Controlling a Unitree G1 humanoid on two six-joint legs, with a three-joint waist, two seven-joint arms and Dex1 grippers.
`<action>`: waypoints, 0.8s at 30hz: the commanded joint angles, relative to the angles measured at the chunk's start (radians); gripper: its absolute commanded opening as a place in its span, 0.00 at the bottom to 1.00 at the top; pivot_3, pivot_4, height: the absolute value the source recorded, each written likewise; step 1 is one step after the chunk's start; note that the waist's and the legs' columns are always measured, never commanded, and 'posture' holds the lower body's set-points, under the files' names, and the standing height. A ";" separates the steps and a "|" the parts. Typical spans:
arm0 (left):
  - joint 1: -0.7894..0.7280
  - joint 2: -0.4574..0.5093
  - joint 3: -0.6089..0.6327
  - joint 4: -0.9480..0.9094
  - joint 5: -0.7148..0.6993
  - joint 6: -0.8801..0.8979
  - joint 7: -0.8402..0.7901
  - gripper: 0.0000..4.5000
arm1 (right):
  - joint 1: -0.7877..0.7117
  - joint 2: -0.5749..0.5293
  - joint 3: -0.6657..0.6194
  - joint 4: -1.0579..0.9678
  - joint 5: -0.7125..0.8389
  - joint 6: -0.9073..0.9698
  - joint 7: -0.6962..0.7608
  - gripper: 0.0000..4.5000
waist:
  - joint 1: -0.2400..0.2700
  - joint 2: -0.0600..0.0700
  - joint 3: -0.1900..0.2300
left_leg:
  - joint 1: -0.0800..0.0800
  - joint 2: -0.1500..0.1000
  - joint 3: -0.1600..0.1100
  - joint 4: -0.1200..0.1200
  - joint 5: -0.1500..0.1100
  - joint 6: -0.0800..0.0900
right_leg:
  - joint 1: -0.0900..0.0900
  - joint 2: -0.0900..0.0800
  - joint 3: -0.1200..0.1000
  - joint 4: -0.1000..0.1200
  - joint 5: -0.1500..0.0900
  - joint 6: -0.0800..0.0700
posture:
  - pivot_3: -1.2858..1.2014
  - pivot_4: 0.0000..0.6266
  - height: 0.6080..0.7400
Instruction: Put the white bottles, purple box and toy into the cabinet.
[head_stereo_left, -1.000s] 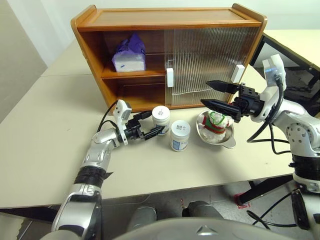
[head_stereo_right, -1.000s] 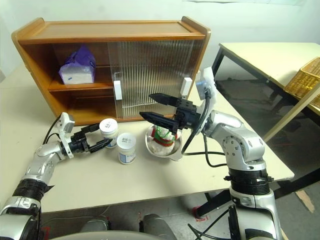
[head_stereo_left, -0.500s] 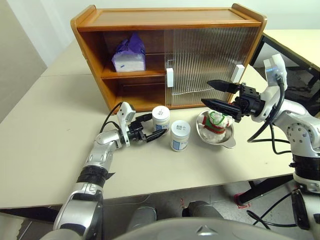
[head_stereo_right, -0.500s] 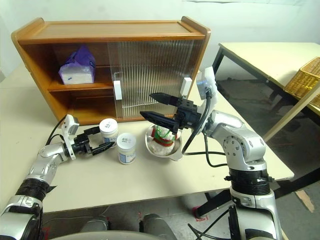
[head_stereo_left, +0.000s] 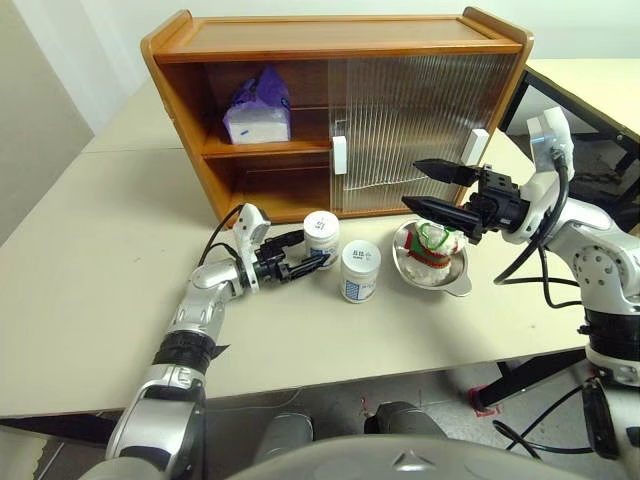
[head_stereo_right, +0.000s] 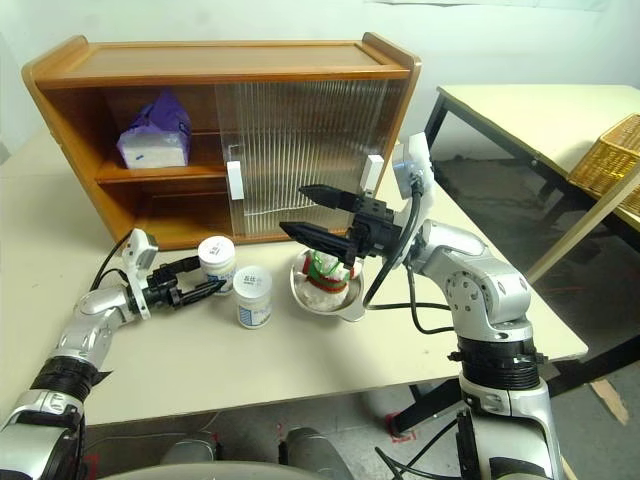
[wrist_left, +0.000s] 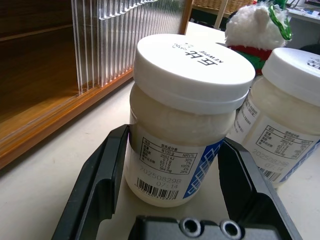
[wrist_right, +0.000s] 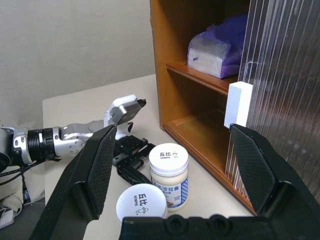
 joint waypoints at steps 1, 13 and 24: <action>0.001 0.012 0.061 -0.102 -0.046 0.061 0.063 0.68 | -0.015 0.002 0.006 0.008 -0.004 -0.011 0.009 1.00 | 0.000 0.000 0.000 | 0.000 0.000 0.001 0.000 0.000 0.000 | 0.000 0.000 -0.001 0.000 0.000 0.000 | 0.49 0.00 1.00; 0.053 0.021 0.136 -0.330 -0.077 0.294 0.302 0.68 | -0.018 0.012 0.013 0.016 -0.009 -0.020 0.013 1.00 | 0.004 0.000 0.000 | 0.001 -0.002 0.004 0.000 0.000 0.000 | 0.001 0.000 -0.002 -0.001 -0.001 0.002 | 0.50 0.00 1.00; -0.062 -0.019 0.115 -0.214 -0.014 0.299 0.438 0.68 | -0.019 0.016 0.013 0.011 -0.009 -0.016 0.007 1.00 | 0.007 0.000 0.000 | 0.001 -0.002 0.004 0.001 0.000 0.000 | 0.002 -0.001 -0.001 -0.001 0.000 0.001 | 0.49 0.00 1.00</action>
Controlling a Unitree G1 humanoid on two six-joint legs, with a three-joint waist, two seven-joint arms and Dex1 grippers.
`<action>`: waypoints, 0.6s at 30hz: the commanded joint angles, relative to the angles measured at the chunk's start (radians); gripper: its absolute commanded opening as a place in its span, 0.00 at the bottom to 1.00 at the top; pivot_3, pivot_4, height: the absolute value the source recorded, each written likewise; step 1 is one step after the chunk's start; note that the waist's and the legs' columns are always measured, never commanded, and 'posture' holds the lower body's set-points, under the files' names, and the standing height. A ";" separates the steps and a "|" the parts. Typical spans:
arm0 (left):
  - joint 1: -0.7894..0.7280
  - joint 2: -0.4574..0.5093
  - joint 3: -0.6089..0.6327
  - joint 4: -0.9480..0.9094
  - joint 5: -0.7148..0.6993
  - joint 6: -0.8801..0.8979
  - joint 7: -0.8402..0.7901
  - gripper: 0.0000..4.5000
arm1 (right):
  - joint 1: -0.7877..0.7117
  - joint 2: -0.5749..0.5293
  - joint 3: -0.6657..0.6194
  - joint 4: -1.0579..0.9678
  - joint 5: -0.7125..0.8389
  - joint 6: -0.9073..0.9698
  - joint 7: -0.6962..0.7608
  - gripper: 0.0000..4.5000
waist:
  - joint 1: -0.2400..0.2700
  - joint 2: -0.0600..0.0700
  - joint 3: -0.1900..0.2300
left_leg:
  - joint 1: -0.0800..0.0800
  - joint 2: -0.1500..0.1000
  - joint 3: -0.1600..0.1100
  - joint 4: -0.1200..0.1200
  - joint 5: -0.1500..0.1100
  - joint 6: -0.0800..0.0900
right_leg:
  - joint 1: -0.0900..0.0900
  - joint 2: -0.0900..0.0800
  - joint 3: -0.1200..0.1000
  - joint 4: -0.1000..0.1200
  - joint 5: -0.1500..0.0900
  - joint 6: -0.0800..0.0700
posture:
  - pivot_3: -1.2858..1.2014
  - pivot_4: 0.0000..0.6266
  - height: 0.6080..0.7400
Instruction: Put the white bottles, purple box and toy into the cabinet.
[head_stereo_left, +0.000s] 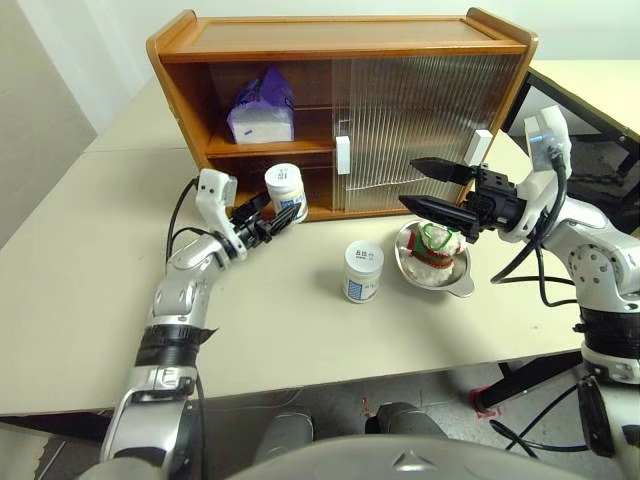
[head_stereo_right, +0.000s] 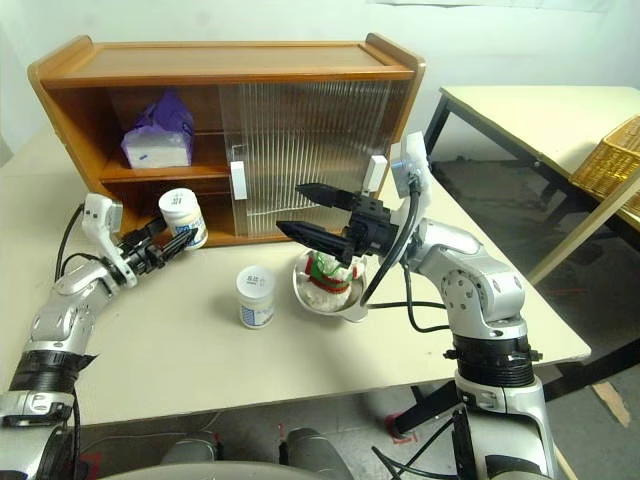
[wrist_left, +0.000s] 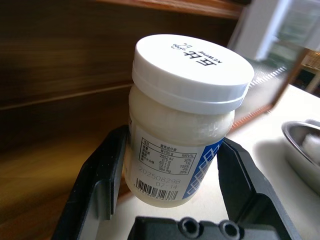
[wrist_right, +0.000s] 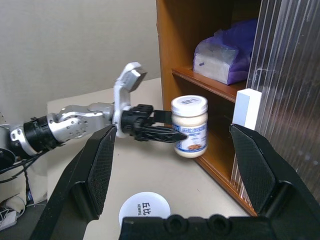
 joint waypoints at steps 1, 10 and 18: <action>-0.041 -0.014 -0.001 0.044 0.027 -0.007 0.046 0.68 | -0.009 0.000 0.006 0.000 -0.006 -0.003 -0.004 1.00 | 0.000 0.000 0.000 | 0.000 0.000 0.000 0.000 0.000 0.000 | 0.000 0.000 0.000 0.000 0.000 0.000 | 0.49 0.00 1.00; -0.123 -0.036 -0.005 0.210 0.119 -0.057 0.184 0.68 | -0.005 -0.007 0.000 -0.002 -0.005 -0.003 -0.003 1.00 | -0.003 0.000 0.000 | 0.000 0.000 0.000 0.001 0.000 0.000 | 0.000 0.000 0.000 0.000 0.002 0.004 | 0.49 0.00 1.00; -0.222 -0.089 -0.003 0.392 0.180 -0.138 0.332 0.68 | -0.003 -0.009 -0.002 0.005 -0.008 -0.012 0.001 1.00 | 0.000 -0.001 0.000 | 0.001 -0.001 0.000 0.004 0.001 0.001 | 0.002 0.000 0.000 0.000 0.002 0.004 | 0.49 0.00 1.00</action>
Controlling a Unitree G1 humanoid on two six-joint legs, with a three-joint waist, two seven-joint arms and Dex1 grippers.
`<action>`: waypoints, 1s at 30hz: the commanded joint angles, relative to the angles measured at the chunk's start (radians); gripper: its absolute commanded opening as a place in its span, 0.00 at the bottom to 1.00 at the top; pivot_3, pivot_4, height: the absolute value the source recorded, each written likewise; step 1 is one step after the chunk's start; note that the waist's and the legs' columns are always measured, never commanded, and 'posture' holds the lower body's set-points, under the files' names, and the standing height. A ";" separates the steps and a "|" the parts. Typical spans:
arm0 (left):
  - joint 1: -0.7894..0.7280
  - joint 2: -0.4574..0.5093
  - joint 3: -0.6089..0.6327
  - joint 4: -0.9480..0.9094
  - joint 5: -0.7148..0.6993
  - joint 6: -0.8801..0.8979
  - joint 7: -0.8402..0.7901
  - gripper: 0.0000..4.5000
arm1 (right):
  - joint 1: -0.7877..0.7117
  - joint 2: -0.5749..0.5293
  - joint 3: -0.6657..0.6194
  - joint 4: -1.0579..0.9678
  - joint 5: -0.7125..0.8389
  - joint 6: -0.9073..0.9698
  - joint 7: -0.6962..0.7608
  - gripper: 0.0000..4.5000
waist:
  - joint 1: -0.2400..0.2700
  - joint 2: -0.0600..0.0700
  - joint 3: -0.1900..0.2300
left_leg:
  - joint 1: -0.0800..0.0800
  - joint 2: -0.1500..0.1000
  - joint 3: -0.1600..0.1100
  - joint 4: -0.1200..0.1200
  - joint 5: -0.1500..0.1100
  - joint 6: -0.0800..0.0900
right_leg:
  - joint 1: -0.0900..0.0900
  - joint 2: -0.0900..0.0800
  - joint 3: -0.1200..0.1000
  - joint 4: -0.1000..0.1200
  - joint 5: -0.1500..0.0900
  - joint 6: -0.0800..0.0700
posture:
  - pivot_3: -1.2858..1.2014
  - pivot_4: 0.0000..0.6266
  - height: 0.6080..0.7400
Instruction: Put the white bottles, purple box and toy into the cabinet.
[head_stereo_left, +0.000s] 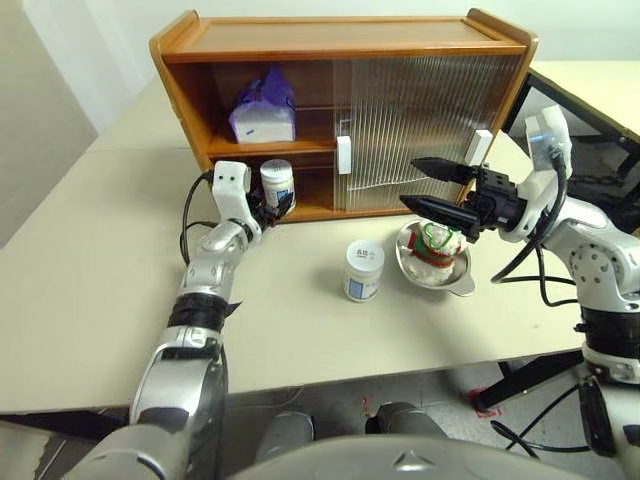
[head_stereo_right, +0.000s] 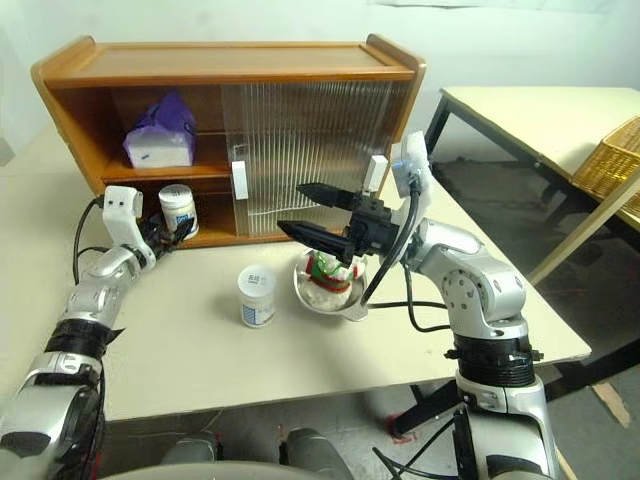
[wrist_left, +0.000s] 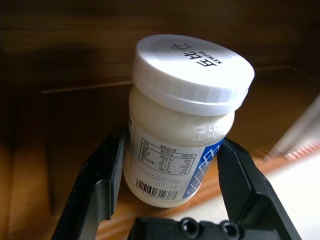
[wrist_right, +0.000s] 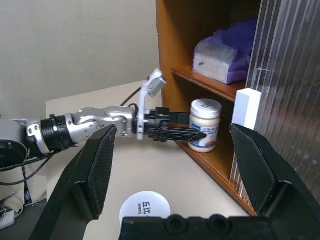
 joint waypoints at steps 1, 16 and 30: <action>-0.043 -0.018 0.005 0.068 0.025 -0.044 0.049 0.68 | -0.004 -0.003 -0.001 0.003 -0.008 -0.010 0.001 1.00 | -0.002 0.000 0.000 | 0.000 0.000 0.000 0.000 0.000 0.000 | 0.000 0.000 0.000 0.000 0.000 0.000 | 0.49 0.00 1.00; -0.156 -0.093 0.015 0.321 0.047 -0.167 0.164 0.68 | -0.006 -0.002 0.000 -0.004 -0.006 -0.007 -0.006 1.00 | -0.005 0.000 0.000 | 0.002 -0.003 0.000 0.002 0.001 0.002 | 0.003 -0.001 0.000 0.000 0.001 0.002 | 0.49 0.00 1.00; -0.032 -0.091 0.021 0.077 -0.004 -0.174 0.042 0.99 | -0.017 0.004 0.009 0.007 -0.010 -0.011 0.003 1.00 | -0.005 0.000 0.000 | 0.000 -0.005 0.000 0.002 0.002 0.003 | 0.004 -0.001 0.000 -0.005 0.001 0.002 | 0.50 0.00 1.00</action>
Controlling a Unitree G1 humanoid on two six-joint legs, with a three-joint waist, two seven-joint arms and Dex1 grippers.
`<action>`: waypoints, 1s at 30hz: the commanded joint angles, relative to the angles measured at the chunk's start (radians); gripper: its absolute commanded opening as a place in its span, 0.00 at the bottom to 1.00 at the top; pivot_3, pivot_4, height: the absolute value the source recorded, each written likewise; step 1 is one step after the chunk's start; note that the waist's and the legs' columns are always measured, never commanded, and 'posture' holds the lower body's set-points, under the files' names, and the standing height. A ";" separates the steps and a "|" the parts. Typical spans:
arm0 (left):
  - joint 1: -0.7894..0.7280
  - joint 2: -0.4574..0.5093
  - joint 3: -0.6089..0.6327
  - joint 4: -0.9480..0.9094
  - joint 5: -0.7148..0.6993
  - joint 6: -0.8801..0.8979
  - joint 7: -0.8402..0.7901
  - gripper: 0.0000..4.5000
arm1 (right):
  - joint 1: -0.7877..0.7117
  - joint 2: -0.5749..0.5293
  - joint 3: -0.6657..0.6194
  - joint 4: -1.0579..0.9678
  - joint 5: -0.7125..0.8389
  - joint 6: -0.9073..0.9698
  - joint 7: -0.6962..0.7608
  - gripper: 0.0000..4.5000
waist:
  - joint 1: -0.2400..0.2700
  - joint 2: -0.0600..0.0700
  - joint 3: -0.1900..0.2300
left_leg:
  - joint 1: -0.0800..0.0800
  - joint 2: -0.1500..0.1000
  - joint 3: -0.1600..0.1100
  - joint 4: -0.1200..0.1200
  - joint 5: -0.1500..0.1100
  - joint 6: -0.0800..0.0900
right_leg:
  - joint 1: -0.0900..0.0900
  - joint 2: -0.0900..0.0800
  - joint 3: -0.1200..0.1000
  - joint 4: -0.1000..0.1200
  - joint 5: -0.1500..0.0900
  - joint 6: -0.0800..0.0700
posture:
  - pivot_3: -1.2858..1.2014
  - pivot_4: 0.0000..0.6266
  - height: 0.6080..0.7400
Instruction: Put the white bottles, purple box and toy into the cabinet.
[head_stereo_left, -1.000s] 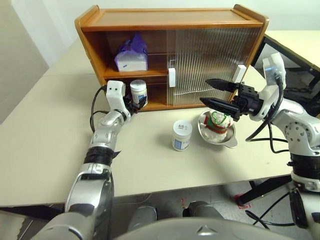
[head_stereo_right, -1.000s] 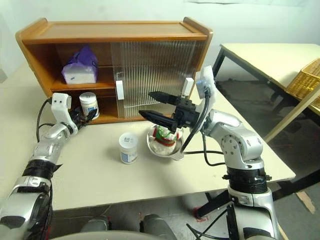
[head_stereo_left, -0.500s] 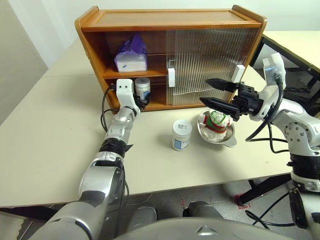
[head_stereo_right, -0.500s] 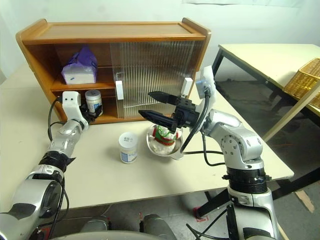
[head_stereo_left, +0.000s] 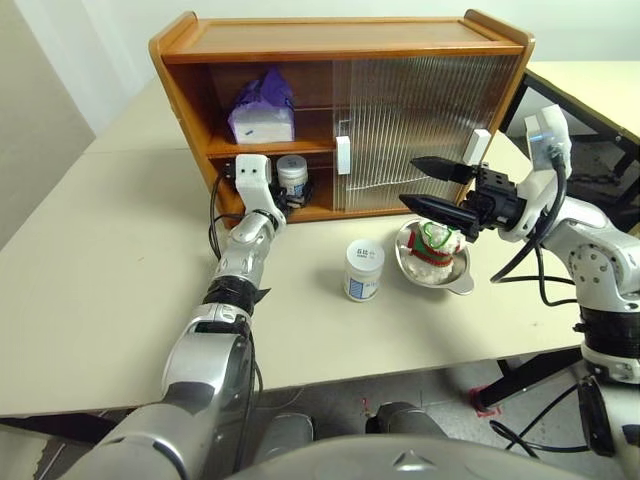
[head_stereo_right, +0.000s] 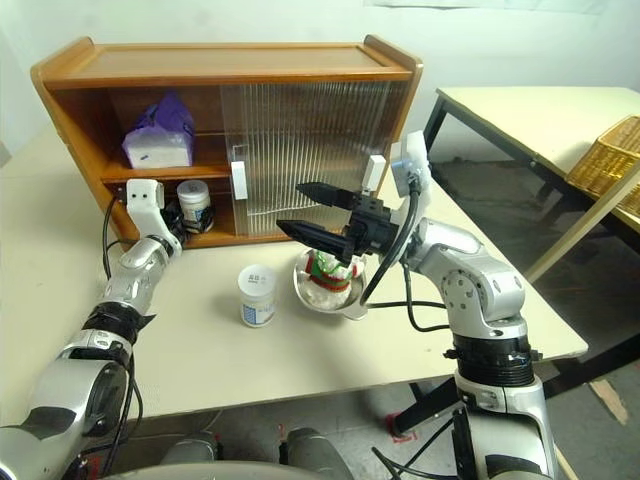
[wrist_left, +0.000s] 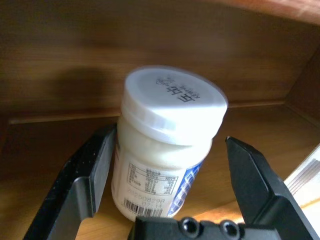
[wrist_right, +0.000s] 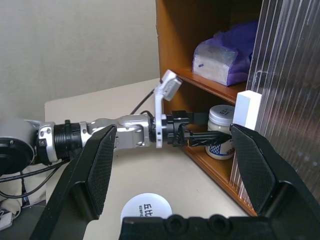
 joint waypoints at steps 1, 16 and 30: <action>0.071 0.009 0.009 -0.122 -0.016 0.035 -0.009 0.99 | -0.015 0.002 0.010 0.008 -0.010 -0.010 0.007 1.00 | 0.000 0.000 0.000 | 0.000 0.000 0.000 0.000 0.000 0.000 | 0.000 0.000 0.000 -0.001 0.000 0.000 | 0.50 0.00 1.00; 0.343 0.026 0.036 -0.534 -0.044 0.240 0.060 0.85 | -0.019 0.003 0.018 0.024 -0.013 -0.016 0.029 1.00 | 0.006 0.000 0.000 | 0.000 -0.001 0.000 -0.001 0.000 0.000 | 0.000 0.000 0.000 -0.003 0.001 -0.001 | 0.50 0.00 1.00; 0.124 -0.020 0.031 -0.227 0.022 0.151 0.214 0.00 | -0.021 -0.007 0.011 0.017 -0.012 -0.010 0.025 1.00 | 0.012 0.000 0.000 | 0.000 -0.001 -0.001 -0.001 0.000 0.000 | 0.001 -0.003 0.000 -0.003 0.002 -0.002 | 0.50 0.00 1.00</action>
